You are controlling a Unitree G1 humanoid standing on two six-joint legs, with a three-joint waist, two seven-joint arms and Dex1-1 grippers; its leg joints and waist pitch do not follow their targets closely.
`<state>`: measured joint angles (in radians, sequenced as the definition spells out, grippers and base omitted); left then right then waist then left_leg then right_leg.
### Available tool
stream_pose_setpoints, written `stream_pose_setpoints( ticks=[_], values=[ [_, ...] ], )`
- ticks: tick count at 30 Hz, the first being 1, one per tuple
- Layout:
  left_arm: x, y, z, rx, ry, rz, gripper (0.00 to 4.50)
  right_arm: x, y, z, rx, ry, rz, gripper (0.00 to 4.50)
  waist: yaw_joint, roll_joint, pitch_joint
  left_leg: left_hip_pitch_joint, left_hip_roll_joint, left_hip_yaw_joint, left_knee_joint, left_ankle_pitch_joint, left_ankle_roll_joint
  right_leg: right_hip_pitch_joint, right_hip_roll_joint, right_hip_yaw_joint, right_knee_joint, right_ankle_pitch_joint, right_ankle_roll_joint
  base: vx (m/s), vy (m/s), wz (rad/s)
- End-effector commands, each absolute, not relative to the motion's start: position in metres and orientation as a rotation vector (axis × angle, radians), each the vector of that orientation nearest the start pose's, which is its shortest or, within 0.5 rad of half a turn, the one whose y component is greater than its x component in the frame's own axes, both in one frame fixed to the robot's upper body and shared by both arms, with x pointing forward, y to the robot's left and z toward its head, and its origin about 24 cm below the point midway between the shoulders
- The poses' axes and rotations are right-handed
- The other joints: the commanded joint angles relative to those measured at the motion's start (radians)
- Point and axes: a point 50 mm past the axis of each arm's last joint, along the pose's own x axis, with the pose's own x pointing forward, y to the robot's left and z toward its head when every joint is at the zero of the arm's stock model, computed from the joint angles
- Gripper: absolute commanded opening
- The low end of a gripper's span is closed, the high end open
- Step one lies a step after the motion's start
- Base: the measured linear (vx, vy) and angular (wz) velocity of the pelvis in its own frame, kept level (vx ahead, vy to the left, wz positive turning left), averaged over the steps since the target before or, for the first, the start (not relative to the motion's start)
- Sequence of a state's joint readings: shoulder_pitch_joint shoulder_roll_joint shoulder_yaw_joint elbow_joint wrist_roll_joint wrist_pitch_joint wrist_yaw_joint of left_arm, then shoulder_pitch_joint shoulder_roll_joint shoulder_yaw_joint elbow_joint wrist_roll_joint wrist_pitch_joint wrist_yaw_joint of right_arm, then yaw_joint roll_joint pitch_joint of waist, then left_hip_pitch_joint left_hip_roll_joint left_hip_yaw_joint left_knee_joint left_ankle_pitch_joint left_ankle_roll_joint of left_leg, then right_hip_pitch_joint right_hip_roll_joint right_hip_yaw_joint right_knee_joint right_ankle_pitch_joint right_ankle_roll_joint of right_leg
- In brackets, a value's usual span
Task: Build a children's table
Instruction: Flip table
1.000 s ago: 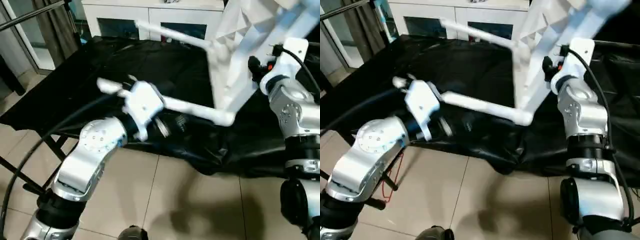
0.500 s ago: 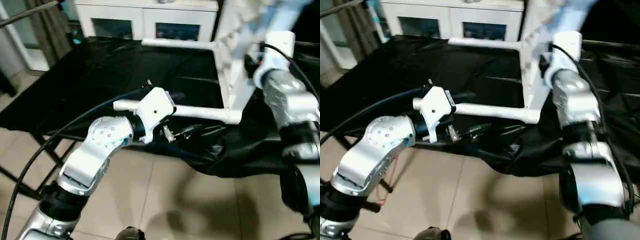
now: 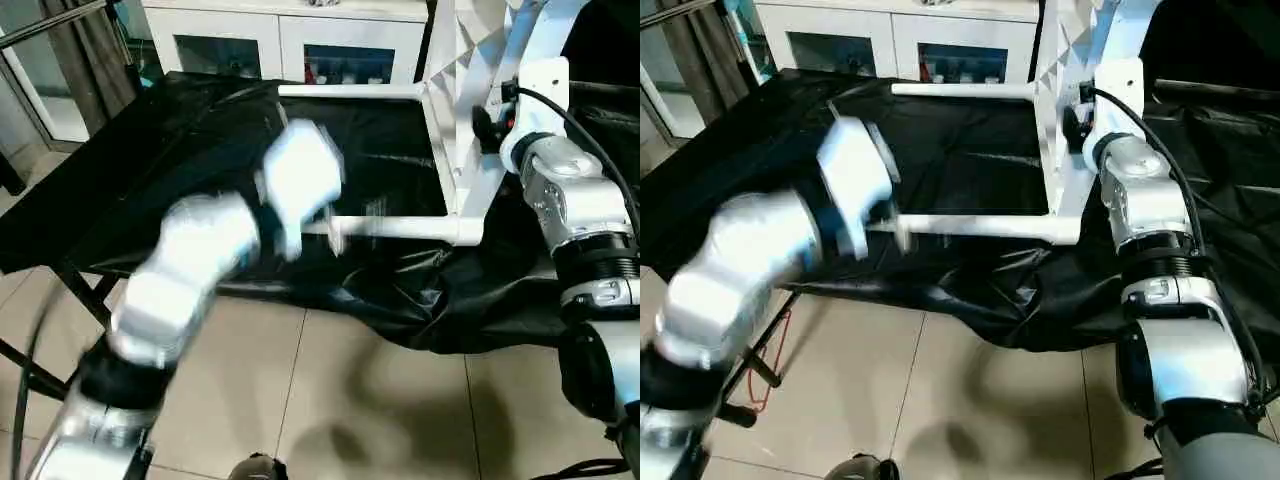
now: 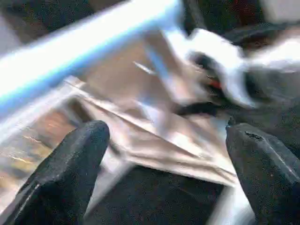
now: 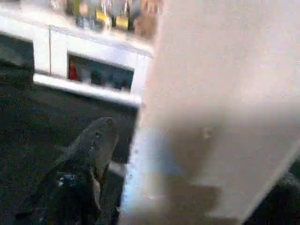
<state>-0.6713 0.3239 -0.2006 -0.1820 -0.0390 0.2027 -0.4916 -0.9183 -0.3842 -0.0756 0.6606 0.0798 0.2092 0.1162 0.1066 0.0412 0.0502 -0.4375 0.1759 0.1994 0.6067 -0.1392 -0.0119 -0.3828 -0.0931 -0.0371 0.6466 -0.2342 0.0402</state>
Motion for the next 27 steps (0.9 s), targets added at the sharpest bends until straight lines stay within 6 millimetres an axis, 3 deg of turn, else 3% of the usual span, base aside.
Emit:
stream_pose_setpoints(
  ticks=[1,4,8,13,14,15,16,17,18,21,25,26,27],
  values=[
    [0.304,0.084,0.242,0.557,-0.596,-0.693,4.50,0.395,-0.200,0.197,-0.189,-0.124,0.045,3.81,-0.001,-0.016,-0.086,0.046,0.039,-0.023,-0.050,-0.106,0.006,0.033,-0.038,0.023,-0.058,0.114,-0.198,0.000,0.000,0.00],
    [0.309,0.082,0.247,0.663,-0.650,-0.612,4.50,0.387,-0.193,0.191,-0.168,-0.158,0.076,3.99,-0.003,-0.018,-0.084,0.045,0.040,-0.022,-0.050,-0.106,0.020,0.032,-0.038,0.023,-0.059,0.102,-0.213,0.000,0.000,0.00],
    [0.323,0.084,0.250,0.782,-0.679,-0.494,4.50,0.376,-0.185,0.187,-0.198,-0.231,0.079,4.42,-0.005,-0.014,-0.083,0.048,0.041,-0.024,-0.053,-0.134,0.011,0.027,-0.038,0.024,-0.066,0.055,-0.193,0.000,0.000,0.00],
    [0.336,0.083,0.258,0.902,-0.773,-0.423,4.50,0.360,-0.178,0.187,-0.208,-0.338,0.092,4.42,-0.007,-0.011,-0.084,0.051,0.042,-0.027,-0.058,-0.173,-0.017,0.025,-0.039,0.025,-0.071,0.023,-0.181,0.000,0.000,0.00],
    [0.339,0.083,0.262,0.945,-0.811,-0.381,4.50,0.354,-0.175,0.187,-0.202,-0.373,0.114,4.42,-0.011,-0.013,-0.084,0.047,0.041,-0.030,-0.060,-0.166,-0.017,0.030,-0.041,0.023,-0.065,0.039,-0.184,0.000,0.000,0.00],
    [0.341,0.083,0.264,0.967,-0.832,-0.361,4.50,0.350,-0.173,0.187,-0.194,-0.389,0.123,4.42,-0.007,-0.010,-0.086,0.052,0.042,-0.029,-0.057,-0.169,-0.011,0.025,-0.040,0.025,-0.068,0.050,-0.175,0.000,0.000,0.00],
    [0.342,0.083,0.267,0.976,-0.850,-0.341,4.50,0.347,-0.173,0.188,-0.182,-0.407,0.125,4.42,-0.011,-0.011,-0.085,0.046,0.040,-0.031,-0.059,-0.158,-0.004,0.030,-0.040,0.023,-0.063,0.073,-0.177,0.000,0.000,0.00],
    [0.344,0.083,0.270,0.989,-0.865,-0.327,4.50,0.342,-0.172,0.189,-0.174,-0.428,0.132,4.42,-0.009,-0.011,-0.086,0.048,0.040,-0.030,-0.058,-0.157,0.000,0.029,-0.040,0.023,-0.064,0.078,-0.177,0.000,0.000,0.00],
    [0.346,0.082,0.272,1.002,-0.876,-0.321,4.50,0.340,-0.172,0.189,-0.172,-0.441,0.138,4.42,-0.009,-0.016,-0.085,0.047,0.041,-0.030,-0.057,-0.154,0.008,0.028,-0.042,0.023,-0.063,0.087,-0.182,0.000,0.000,0.00],
    [0.354,0.079,0.275,1.046,-0.885,-0.316,4.50,0.331,-0.166,0.191,-0.158,-0.486,0.203,4.42,-0.005,-0.015,-0.083,0.049,0.041,-0.029,-0.057,-0.161,0.020,0.026,-0.043,0.023,-0.066,0.058,-0.198,0.000,0.000,0.00],
    [0.365,0.076,0.280,1.104,-0.907,-0.286,4.50,0.321,-0.152,0.192,-0.176,-0.531,0.317,4.42,0.000,-0.014,-0.082,0.050,0.044,-0.031,-0.061,-0.193,0.018,0.023,-0.044,0.024,-0.071,0.026,-0.188,0.000,0.000,0.00],
    [0.365,0.076,0.280,1.104,-0.907,-0.286,4.50,0.321,-0.152,0.192,-0.176,-0.531,0.317,4.42,0.001,-0.007,-0.083,0.053,0.044,-0.032,-0.060,-0.200,0.011,0.023,-0.044,0.025,-0.071,0.027,-0.184,0.000,0.000,0.00],
    [0.374,0.076,0.282,1.144,-0.899,-0.276,4.50,0.318,-0.146,0.191,-0.174,-0.533,0.364,4.42,0.002,-0.008,-0.082,0.051,0.043,-0.033,-0.061,-0.203,0.009,0.022,-0.042,0.024,-0.071,0.036,-0.188,0.000,0.000,0.00]
  ],
)
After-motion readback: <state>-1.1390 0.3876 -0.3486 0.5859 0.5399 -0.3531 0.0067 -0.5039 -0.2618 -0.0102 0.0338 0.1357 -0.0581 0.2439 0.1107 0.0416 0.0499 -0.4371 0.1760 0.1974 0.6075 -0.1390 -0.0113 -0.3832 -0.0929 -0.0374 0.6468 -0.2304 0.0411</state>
